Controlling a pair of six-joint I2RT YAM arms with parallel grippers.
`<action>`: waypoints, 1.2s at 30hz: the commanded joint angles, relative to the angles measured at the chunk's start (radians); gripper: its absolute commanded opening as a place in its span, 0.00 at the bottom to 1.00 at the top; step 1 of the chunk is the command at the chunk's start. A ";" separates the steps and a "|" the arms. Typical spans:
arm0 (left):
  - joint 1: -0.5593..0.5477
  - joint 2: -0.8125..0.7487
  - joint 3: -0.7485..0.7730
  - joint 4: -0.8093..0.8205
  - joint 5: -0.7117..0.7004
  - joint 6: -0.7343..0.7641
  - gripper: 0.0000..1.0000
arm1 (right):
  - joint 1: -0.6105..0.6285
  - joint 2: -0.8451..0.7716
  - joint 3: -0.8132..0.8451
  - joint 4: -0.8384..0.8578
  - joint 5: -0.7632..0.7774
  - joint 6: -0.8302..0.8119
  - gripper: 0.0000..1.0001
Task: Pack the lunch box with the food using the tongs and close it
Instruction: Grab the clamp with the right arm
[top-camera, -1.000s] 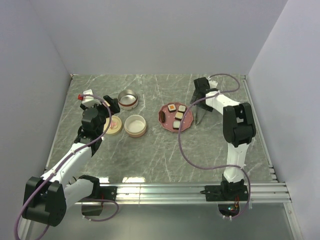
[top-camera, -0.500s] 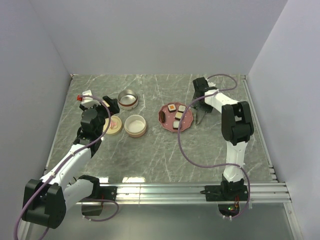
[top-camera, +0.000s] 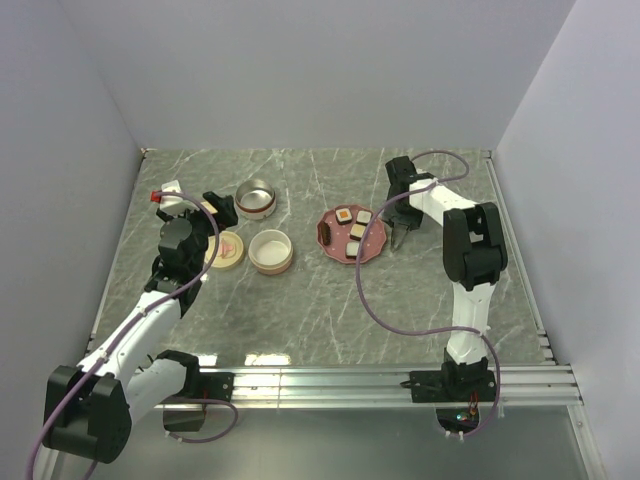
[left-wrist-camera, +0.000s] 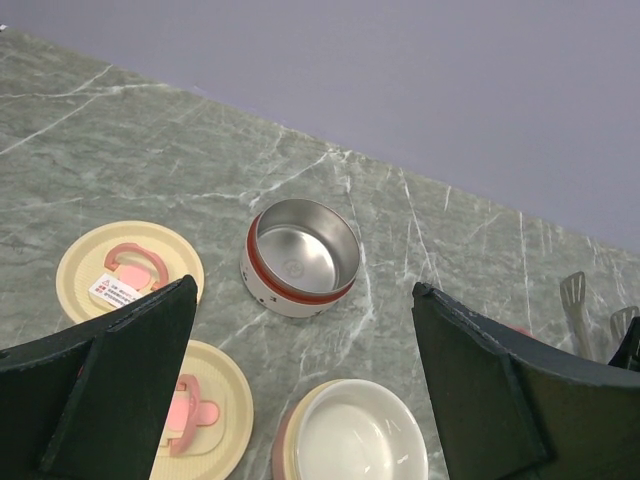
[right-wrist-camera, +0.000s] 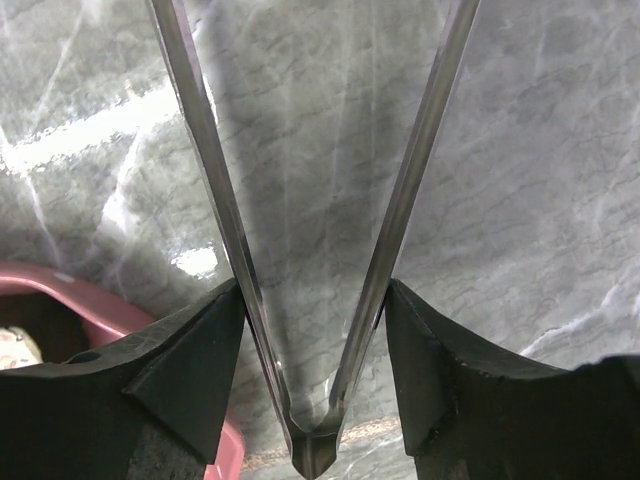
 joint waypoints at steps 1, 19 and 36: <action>0.005 -0.022 -0.013 0.045 0.022 -0.011 0.96 | -0.004 0.017 0.031 -0.002 -0.048 -0.020 0.64; 0.008 0.010 -0.009 0.056 0.023 -0.011 0.96 | 0.001 -0.294 -0.239 0.183 -0.039 -0.041 0.47; 0.008 0.015 -0.010 0.062 0.025 -0.016 0.96 | 0.042 -0.650 -0.439 0.280 -0.105 -0.063 0.49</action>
